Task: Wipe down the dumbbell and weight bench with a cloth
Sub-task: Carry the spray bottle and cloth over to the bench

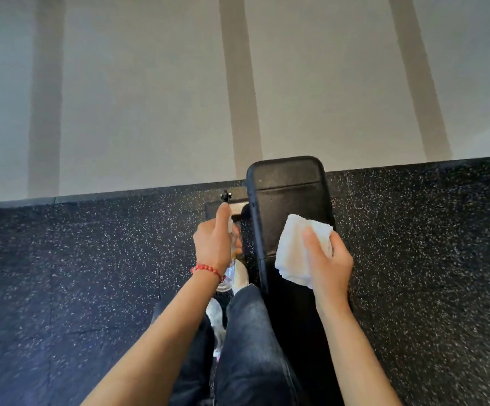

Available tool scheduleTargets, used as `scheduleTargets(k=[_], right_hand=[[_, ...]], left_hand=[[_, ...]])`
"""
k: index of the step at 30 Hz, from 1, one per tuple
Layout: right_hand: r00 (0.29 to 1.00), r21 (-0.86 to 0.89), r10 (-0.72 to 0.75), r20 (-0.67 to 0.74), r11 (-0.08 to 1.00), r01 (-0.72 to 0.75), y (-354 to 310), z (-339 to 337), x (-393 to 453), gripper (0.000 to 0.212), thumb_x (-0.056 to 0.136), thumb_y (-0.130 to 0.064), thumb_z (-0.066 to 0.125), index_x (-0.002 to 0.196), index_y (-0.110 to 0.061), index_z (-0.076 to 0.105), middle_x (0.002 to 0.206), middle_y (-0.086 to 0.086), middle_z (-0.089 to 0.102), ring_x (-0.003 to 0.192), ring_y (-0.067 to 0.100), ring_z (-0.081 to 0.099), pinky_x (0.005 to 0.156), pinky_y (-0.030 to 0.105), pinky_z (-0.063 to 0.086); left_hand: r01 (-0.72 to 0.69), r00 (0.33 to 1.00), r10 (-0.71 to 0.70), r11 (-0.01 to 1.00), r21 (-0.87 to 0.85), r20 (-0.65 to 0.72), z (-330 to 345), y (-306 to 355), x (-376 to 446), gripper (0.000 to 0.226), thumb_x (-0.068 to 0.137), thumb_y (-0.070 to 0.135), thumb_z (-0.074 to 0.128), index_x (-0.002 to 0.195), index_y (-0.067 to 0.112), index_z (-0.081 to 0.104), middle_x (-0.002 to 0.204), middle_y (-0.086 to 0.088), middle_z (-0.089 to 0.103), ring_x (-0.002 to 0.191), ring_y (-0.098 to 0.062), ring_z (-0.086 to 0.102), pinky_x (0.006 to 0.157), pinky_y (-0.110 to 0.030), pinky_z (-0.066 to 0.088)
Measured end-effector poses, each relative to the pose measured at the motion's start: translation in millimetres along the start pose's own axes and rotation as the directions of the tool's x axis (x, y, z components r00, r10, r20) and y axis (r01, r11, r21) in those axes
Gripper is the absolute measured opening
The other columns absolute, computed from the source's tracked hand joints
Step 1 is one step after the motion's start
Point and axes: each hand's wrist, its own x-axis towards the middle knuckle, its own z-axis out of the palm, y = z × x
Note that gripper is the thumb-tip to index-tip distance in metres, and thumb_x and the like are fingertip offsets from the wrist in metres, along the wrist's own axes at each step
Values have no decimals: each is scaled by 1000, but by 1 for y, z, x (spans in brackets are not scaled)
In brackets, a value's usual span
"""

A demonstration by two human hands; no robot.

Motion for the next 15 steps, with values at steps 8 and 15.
scheduleTargets(k=[8, 15], right_hand=[[974, -71, -52, 219, 995, 69, -47, 99, 3, 7, 81, -27, 68, 76, -29, 65, 73, -14, 67, 68, -2, 60, 60, 16, 49], [927, -157, -66, 370, 979, 133, -77, 227, -32, 12, 79, -32, 69, 75, -22, 64, 71, -10, 62, 68, 7, 55, 67, 29, 45]], left_hand=[[39, 988, -60, 988, -147, -145, -79, 7, 43, 63, 93, 49, 40, 48, 8, 53, 43, -4, 54, 39, -15, 56, 42, -19, 44], [46, 960, -107, 973, -228, -261, -191, 1, 90, 67, 95, 48, 34, 46, 6, 52, 43, -8, 55, 39, -16, 56, 42, -17, 43]])
